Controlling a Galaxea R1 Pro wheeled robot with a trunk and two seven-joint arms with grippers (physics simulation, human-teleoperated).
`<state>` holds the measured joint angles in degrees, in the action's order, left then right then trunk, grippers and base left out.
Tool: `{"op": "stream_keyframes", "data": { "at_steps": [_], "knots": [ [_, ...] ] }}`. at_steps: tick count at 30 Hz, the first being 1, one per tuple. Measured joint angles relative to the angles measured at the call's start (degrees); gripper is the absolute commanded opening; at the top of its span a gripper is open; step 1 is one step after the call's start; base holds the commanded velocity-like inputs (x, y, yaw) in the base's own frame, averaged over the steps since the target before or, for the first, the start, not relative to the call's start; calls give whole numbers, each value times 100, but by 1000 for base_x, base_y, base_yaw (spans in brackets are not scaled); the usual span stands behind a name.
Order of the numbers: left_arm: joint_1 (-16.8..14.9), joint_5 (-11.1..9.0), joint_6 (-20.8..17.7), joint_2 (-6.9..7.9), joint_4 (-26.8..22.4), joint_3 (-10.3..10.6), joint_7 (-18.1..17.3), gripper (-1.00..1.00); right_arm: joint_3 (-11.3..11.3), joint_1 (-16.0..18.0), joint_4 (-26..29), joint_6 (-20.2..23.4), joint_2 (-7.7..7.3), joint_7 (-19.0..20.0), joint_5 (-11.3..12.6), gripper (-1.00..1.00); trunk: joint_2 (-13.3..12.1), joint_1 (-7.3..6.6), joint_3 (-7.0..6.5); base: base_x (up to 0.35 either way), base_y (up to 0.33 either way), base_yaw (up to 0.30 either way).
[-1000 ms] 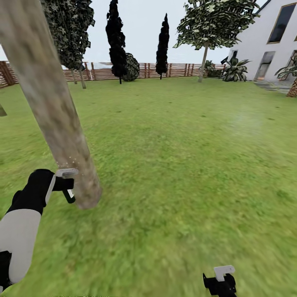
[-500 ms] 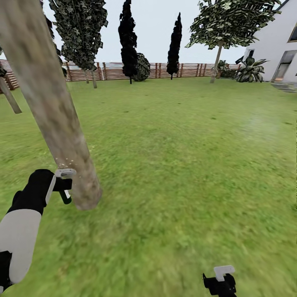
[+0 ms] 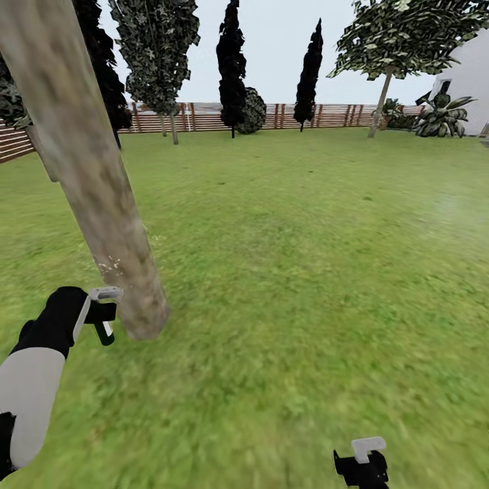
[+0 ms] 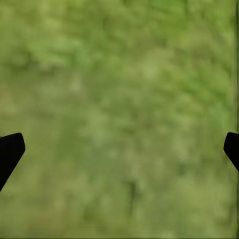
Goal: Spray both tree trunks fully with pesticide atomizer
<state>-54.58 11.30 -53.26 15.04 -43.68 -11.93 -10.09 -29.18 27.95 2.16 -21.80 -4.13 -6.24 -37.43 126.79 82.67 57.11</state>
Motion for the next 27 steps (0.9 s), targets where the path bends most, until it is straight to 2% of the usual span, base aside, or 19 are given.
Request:
{"op": "stream_keyframes", "data": {
  "at_steps": [4, 8, 11, 16, 20, 27],
  "knots": [
    [0, -24, 82, -25, 67, -27, 6, -100, 0, 0, 3, 0, 0, 0, 7, 100, 0, 0, 0, 299, -84, 1],
    [30, 26, 124, 74, 79, -49, 7, -100, 0, 0, 3, 0, 0, 0, 7, 100, 0, 0, 0, 331, -5, 0],
    [243, 42, 318, 172, 87, -74, 11, -100, 0, 0, 2, 0, 0, 0, 7, 100, 0, 0, 0, 109, 0, 31],
    [264, -13, 392, 116, 395, -64, 21, -100, -1, 0, 1, 0, 0, 0, 2, 100, 0, 0, 0, 4, 0, 244],
    [265, 19, 882, 115, 861, -64, 104, -100, -1, 0, 3, 0, -7, -5, 5, 100, 0, 0, 0, 0, 0, 46],
    [264, -43, 957, 82, 940, -71, 226, -100, 0, 0, 3, 0, -18, -9, 6, 100, 0, 0, 0, 133, -126, 1]
  ]
}}
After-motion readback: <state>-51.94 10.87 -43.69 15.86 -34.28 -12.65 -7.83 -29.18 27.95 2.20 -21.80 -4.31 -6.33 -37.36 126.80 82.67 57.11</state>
